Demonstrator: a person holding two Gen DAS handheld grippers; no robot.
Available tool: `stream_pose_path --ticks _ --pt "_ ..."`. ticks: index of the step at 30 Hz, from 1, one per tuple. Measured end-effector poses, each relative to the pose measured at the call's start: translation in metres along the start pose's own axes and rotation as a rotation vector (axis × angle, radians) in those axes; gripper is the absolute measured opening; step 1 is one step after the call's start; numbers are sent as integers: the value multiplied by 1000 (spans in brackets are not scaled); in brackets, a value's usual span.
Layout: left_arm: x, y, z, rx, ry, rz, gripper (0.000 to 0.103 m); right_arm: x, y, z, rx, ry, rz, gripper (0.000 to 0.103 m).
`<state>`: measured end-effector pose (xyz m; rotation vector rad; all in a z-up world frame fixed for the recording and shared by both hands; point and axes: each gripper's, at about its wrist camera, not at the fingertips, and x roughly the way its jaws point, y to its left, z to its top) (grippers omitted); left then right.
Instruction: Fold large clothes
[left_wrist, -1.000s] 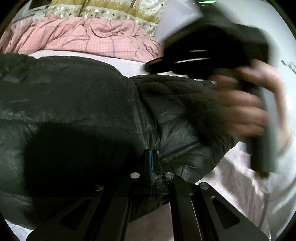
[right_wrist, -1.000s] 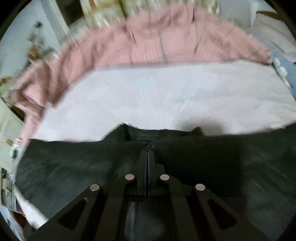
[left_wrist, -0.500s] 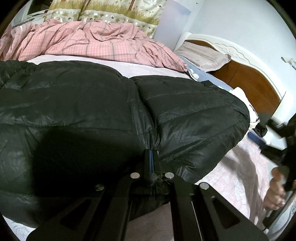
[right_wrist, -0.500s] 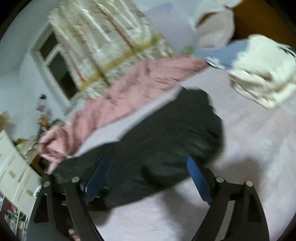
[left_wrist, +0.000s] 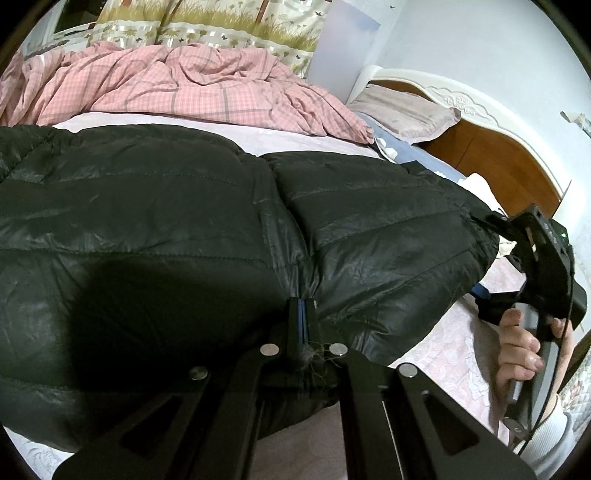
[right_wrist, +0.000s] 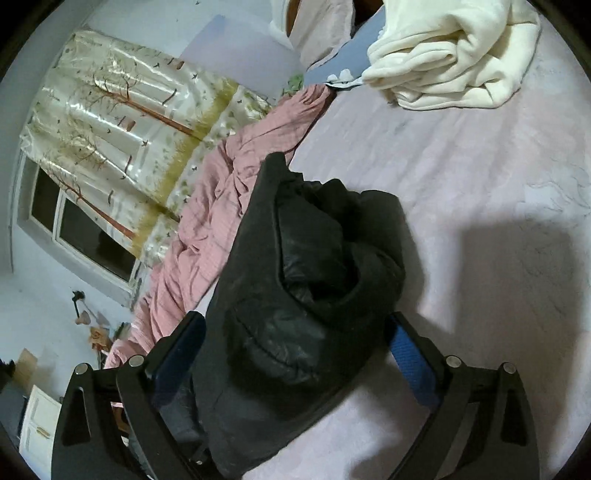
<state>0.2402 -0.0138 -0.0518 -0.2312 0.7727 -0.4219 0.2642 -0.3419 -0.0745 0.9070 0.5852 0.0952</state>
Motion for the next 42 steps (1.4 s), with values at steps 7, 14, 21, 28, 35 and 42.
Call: stream_pose_path --ticks 7,14,21,28,35,42 --pt "0 -1 0 5 -3 5 3 16 5 -4 -69 49 -11 65" --pt "-52 -19 3 92 -106 -81 37 2 26 4 -217 31 -92 29" --pt "-149 3 12 166 -375 121 72 -42 41 49 -401 -98 -236 28" --pt "-107 101 22 -178 -48 114 81 -74 78 60 -582 -221 -311 29" --pt "-89 106 19 -196 -2 -17 48 -85 147 40 -735 -241 -283 31" --pt "-88 85 16 -147 -34 64 35 -91 236 -24 -888 -220 -110 42"
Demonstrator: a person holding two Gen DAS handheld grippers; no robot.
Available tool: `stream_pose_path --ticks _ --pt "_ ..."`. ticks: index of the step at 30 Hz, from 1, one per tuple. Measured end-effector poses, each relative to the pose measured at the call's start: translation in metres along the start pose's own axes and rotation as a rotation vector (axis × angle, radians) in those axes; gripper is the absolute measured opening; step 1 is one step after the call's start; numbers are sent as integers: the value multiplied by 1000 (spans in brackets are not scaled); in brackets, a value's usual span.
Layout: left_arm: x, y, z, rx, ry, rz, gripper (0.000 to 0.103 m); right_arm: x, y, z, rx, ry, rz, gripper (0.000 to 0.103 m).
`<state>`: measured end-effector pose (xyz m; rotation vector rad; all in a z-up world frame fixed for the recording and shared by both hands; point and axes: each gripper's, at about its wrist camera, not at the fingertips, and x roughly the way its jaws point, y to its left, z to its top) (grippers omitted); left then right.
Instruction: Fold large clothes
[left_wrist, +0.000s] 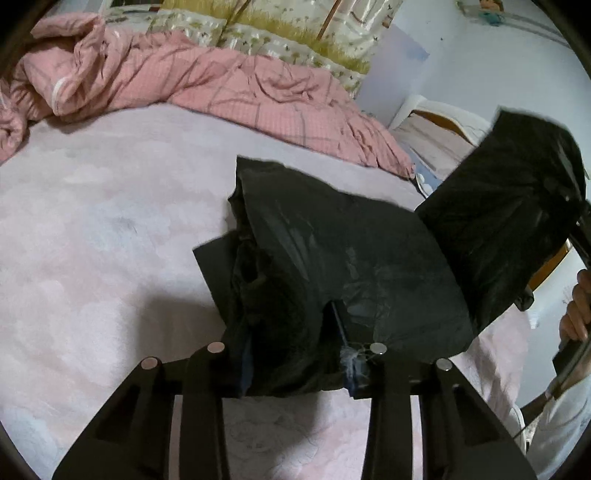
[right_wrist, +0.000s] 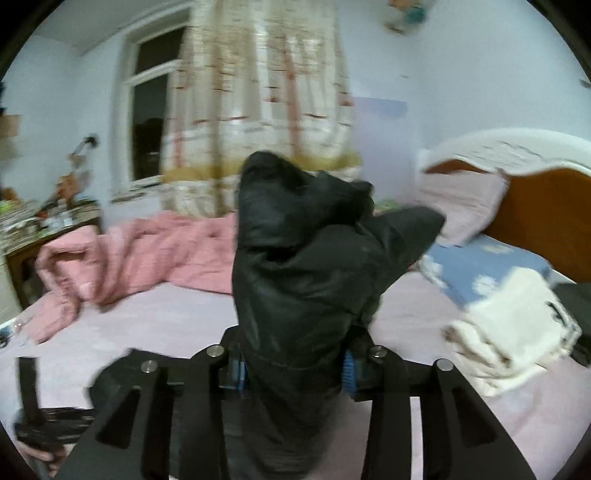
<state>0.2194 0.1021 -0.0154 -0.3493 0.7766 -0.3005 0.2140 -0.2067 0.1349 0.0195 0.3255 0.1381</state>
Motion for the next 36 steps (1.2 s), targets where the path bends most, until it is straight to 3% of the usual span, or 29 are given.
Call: stream_pose_path --ticks 4,5,7,9,11,15,19,21,23,26,29,31,33,36 --pt "-34 9 5 -13 -100 2 33 4 58 -9 -55 35 109 45" --pt "-45 13 9 -21 -142 14 39 5 74 -15 -79 45 131 47" --pt "-60 25 16 -42 -210 78 48 7 101 -27 -105 58 184 76" --pt "-70 40 21 -76 -257 114 49 8 129 -43 -132 81 271 90" --pt "-75 55 25 -119 -271 106 49 7 154 -62 -190 94 328 90" --pt "-87 64 25 -142 -327 119 49 15 178 -94 -236 162 342 90" --pt "-101 64 26 -141 -403 153 57 17 160 -111 -144 227 462 90" --pt "-101 66 30 -141 -415 115 59 16 147 -117 -116 226 446 90" --pt "-99 60 31 -118 -420 82 59 12 122 -111 -60 168 379 90" --pt "-90 36 30 -18 -400 26 60 11 90 -96 41 107 276 90" --pt "-73 14 28 31 -341 77 60 19 73 -81 62 109 251 91" --pt "-66 14 25 -17 -339 74 60 31 79 -74 10 178 297 93" --pt "-57 19 26 -76 -297 60 60 35 90 -70 -38 190 317 93" --pt "-46 33 27 -145 -247 91 39 34 121 -63 -154 148 337 93"
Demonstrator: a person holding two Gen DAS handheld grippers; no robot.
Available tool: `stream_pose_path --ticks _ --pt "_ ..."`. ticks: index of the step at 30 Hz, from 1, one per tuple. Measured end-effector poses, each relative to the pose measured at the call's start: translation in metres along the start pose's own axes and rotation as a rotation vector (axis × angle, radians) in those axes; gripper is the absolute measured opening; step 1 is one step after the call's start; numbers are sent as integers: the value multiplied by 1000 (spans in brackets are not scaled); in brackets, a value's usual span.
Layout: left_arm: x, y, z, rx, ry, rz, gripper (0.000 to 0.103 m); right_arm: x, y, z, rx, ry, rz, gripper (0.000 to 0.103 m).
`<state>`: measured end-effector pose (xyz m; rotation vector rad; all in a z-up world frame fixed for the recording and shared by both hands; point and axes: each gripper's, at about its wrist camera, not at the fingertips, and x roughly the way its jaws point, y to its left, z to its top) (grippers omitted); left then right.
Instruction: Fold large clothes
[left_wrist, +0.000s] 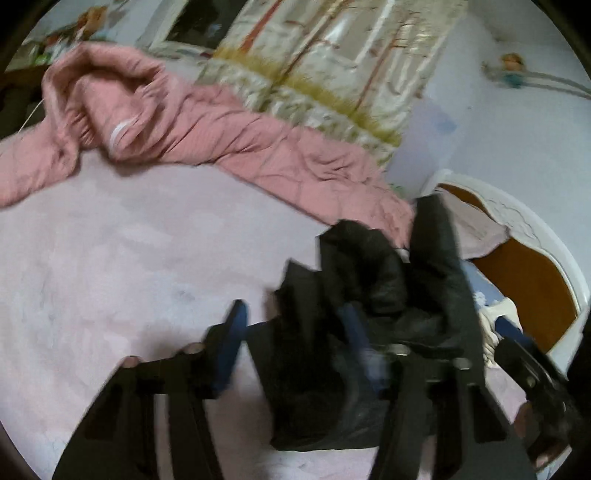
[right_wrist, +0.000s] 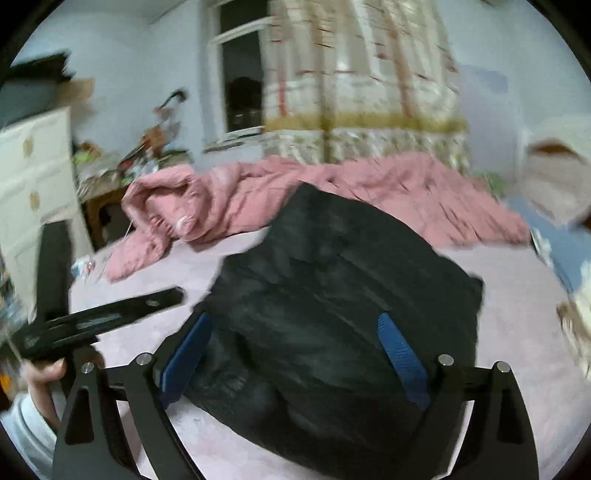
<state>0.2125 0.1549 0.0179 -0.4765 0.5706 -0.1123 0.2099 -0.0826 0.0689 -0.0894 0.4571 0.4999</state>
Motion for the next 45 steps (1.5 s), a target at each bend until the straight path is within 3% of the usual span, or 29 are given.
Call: stream_pose_path --ticks 2,5,6,8,10,12,16,22,27,28,31,36,38,39,40,42,45 --pt "-1 6 1 -11 -18 15 24 12 20 3 -97 34 -34 94" --pt "-11 1 3 50 -47 23 17 51 40 -1 -211 134 -261 94" --pt "-12 1 4 55 -46 10 17 57 39 -2 -200 138 -263 93" --pt "-9 2 5 52 -13 -21 17 60 34 -3 -134 124 -213 80" --pt "-5 5 4 43 8 -25 17 56 31 -7 -107 113 -161 42" --pt "-3 4 4 49 15 -12 17 54 32 -9 -110 133 -175 24" --pt "-5 1 4 66 0 -4 17 22 31 -15 -77 122 -110 18" --pt "-8 -10 4 123 -17 -3 17 -22 35 -20 -135 109 -14 17" --pt "-20 -15 5 139 -90 -57 17 -10 38 -40 -174 184 39 18" --pt "-27 -19 5 155 -117 -86 20 -6 38 -44 -165 190 53 19" --pt "-44 -38 3 209 -177 -128 65 4 38 -54 -134 190 67 21" --pt "-42 -67 -4 263 -186 -176 72 4 29 -61 -59 165 112 29" --pt "-28 -78 -6 287 -163 -126 74 0 23 -63 -31 148 138 41" --pt "-19 -82 -7 299 -147 -89 74 -2 20 -64 -28 144 140 58" --pt "-9 -85 -7 314 -117 -37 74 -5 17 -62 -36 138 118 66" --pt "19 -85 -8 330 -35 91 74 -15 10 -58 -60 107 45 66" --pt "42 -67 -9 259 20 116 76 -29 -14 -50 -28 69 4 73"
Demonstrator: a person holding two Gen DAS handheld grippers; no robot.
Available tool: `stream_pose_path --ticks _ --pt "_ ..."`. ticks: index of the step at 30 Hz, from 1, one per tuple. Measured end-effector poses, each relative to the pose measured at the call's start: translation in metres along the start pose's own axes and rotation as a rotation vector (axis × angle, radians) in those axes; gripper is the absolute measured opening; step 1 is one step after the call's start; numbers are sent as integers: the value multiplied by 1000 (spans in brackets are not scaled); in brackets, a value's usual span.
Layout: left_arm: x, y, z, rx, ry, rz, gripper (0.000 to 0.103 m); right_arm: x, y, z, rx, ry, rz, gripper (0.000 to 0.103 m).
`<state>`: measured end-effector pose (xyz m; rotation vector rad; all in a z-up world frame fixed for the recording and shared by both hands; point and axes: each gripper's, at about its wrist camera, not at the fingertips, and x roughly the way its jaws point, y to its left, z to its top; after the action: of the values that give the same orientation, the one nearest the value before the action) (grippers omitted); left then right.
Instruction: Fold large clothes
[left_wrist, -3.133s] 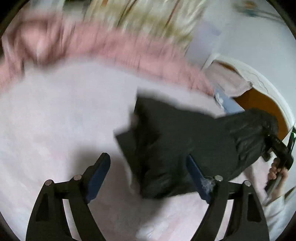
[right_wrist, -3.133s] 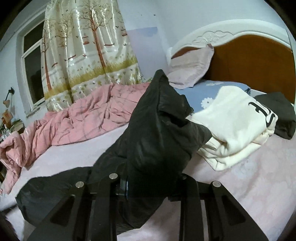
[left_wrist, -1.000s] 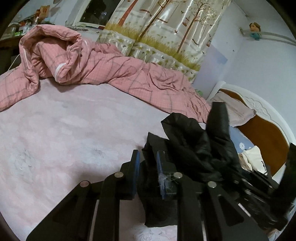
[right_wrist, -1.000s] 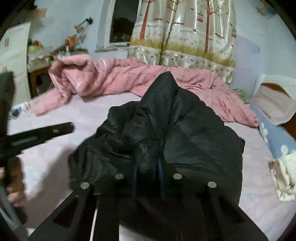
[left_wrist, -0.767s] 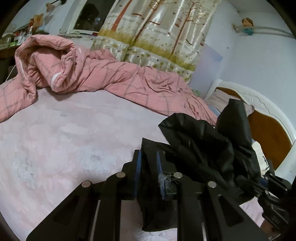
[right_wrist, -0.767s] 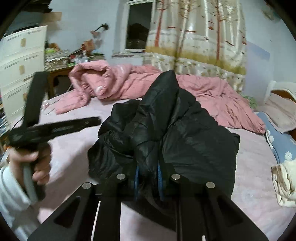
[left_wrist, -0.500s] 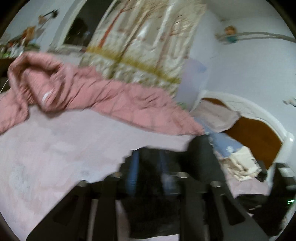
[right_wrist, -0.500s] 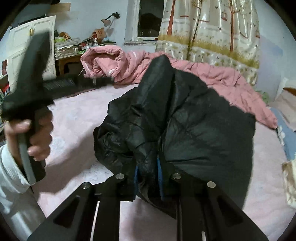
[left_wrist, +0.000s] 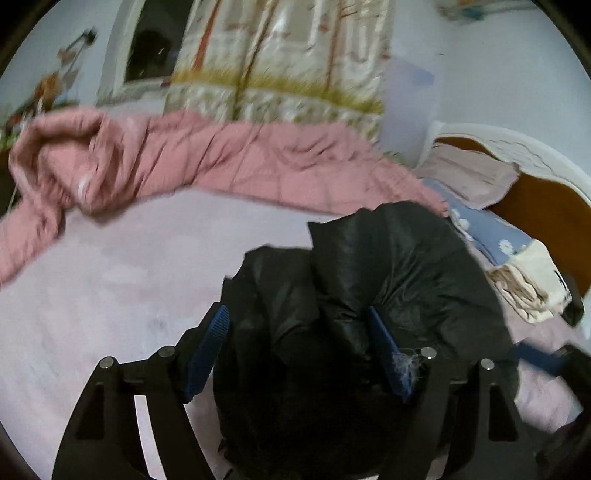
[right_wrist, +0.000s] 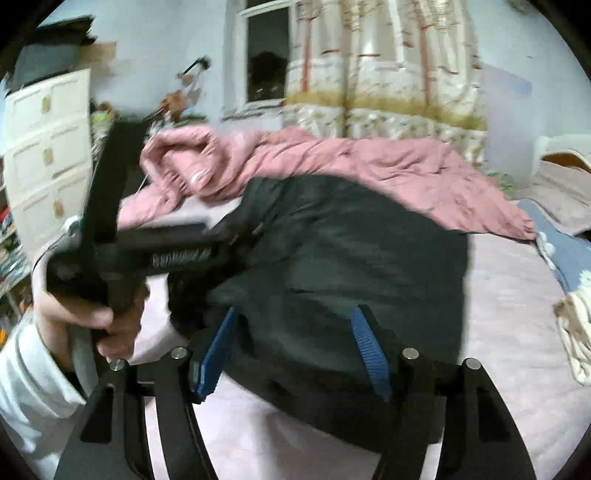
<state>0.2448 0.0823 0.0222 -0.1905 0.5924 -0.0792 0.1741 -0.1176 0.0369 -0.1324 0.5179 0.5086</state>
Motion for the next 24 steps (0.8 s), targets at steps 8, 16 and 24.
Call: stream_pose_path --ticks 8,16,24 --pt "9 10 -14 45 16 79 86 -4 -95 -3 283 -51 -226 84" --pt "42 24 -38 53 107 129 88 11 -151 -23 471 32 -207 84" --pt "49 28 -46 10 128 132 90 9 -151 -26 480 5 -194 84"
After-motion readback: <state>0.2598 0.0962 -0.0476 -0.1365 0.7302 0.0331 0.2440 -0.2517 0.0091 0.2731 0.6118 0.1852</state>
